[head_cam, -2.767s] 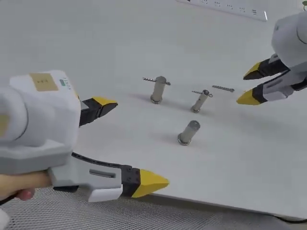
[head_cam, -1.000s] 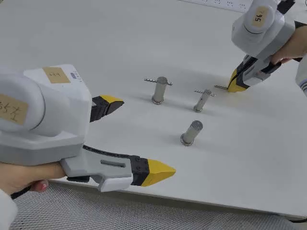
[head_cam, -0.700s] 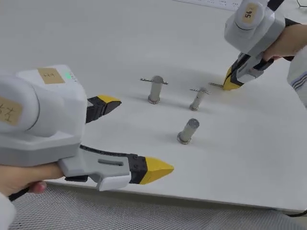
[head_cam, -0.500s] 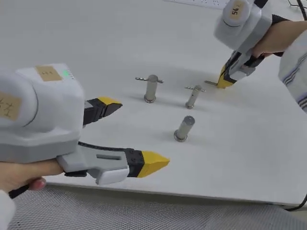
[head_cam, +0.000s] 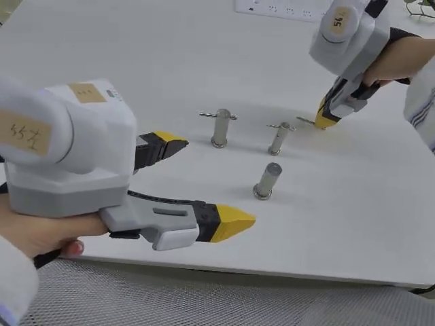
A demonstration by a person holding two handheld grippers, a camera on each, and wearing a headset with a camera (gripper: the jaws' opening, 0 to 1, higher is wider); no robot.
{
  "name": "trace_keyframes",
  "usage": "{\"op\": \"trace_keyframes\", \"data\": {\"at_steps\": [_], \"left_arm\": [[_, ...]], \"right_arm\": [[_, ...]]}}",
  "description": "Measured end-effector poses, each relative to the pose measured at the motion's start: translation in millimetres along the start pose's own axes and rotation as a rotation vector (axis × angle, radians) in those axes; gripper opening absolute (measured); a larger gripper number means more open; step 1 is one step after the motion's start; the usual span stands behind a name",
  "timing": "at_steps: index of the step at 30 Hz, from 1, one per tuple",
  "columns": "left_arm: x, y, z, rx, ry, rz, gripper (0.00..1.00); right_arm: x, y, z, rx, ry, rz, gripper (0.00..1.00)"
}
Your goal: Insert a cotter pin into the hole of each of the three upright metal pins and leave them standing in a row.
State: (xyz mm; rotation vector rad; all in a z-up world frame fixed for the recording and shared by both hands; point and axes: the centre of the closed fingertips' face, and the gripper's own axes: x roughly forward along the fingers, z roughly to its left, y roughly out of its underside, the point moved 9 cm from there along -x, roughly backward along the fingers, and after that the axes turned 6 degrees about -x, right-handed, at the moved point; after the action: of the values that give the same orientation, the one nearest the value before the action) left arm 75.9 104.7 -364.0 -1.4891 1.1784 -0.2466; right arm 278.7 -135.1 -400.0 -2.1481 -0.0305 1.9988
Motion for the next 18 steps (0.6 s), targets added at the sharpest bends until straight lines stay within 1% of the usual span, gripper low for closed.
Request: {"op": "trace_keyframes", "data": {"at_steps": [3,6,7,8,10,12,13,14,15,16,17,18], "left_arm": [[0.9,-1.6,-1.3,0.009,0.0,0.0,0.78],[1.4,-3.6,-1.6,0.006,-0.003,-0.009,0.78],[1.4,-4.1,-1.6,0.003,-0.002,-0.011,0.78],[1.6,-5.1,-1.8,-0.001,-0.001,-0.014,0.78],[2.4,-7.1,-2.0,-0.003,0.002,-0.018,0.78],[3.3,-9.6,-1.9,-0.005,0.001,-0.022,0.79],[3.9,-11.6,-1.0,-0.006,-0.007,-0.033,0.79],[4.0,-13.5,-0.9,-0.011,-0.005,-0.042,0.8],[4.2,-16.1,-1.1,-0.026,0.005,-0.05,0.8],[4.0,-17.6,-0.8,-0.025,0.011,-0.049,0.8],[4.2,-20.2,-0.8,-0.029,0.009,-0.06,0.8],[4.1,-22.8,-0.1,-0.018,-0.004,-0.072,0.8]], "right_arm": [[-10.3,3.3,0.9,-0.014,0.03,-0.053,0.0],[-24.0,7.6,10.6,-0.047,0.079,-0.093,0.0],[-27.4,9.0,12.7,-0.048,0.088,-0.106,0.0],[-34.0,9.9,20.8,-0.047,0.104,-0.133,0.0],[-42.5,11.8,26.9,-0.049,0.126,-0.167,0.0],[-48.9,12.2,32.1,-0.058,0.148,-0.184,0.0],[-53.6,11.8,35.9,-0.068,0.164,-0.198,0.0],[-56.7,11.2,38.3,-0.076,0.176,-0.208,0.0],[-61.8,10.5,42.9,-0.08,0.194,-0.223,0.0],[-65.6,10.0,46.9,-0.083,0.202,-0.233,0.0],[-70.2,8.8,51.0,-0.09,0.221,-0.248,0.0],[-73.0,7.9,53.6,-0.096,0.231,-0.255,0.0]]}}
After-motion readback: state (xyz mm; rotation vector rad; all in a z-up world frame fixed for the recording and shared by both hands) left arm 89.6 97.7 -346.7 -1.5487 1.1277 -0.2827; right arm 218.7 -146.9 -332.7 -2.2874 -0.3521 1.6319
